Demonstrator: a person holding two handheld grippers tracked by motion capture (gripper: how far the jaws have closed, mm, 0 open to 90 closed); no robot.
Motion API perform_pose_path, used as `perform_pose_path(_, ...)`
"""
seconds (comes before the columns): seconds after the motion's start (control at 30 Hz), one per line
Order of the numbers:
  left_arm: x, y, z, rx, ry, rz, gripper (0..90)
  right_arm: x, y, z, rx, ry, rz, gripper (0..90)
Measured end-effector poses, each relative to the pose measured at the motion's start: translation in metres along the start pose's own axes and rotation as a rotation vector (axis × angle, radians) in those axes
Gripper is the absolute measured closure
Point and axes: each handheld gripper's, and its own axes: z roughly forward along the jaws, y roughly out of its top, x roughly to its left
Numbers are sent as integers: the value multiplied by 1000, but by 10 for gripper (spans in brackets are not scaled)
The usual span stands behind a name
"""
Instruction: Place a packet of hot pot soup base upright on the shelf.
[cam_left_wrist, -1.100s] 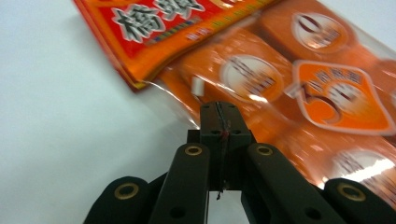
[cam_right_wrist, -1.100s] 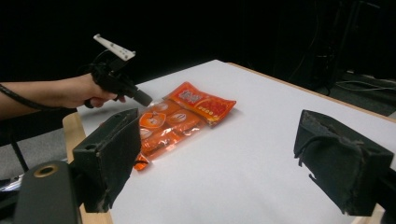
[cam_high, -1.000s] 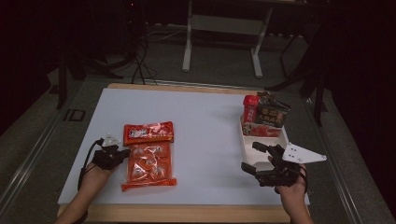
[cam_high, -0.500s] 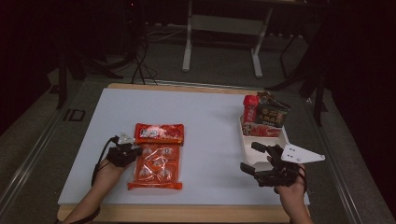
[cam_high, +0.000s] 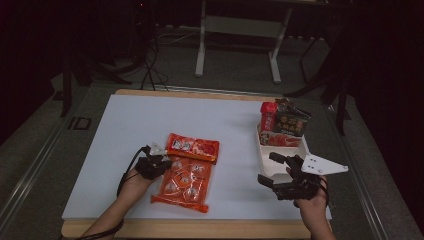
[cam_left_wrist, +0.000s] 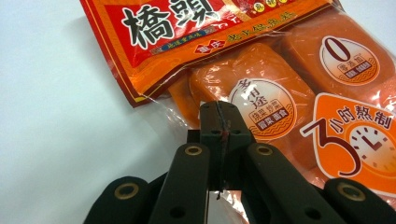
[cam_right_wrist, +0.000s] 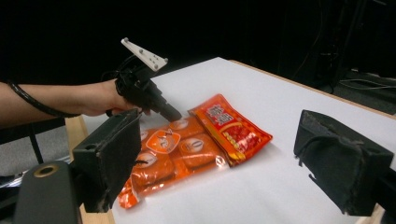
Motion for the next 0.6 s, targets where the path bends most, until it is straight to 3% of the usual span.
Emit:
perform_pose_path(0.1,-4,4,4,0,-8,15,900,0,0,0,-2,0,-4,146)
perform_pose_path(0.33,0,0,-2,-7,-25,0,900,1,1,-2,-5,1,-2,145)
perform_pose_path(0.43,-2,-6,-13,-11,-26,13,900,2,0,-2,3,-8,-7,145)
perform_pose_path(0.6,-4,-15,-25,-13,-36,1,900,2,0,-2,10,-15,-15,145)
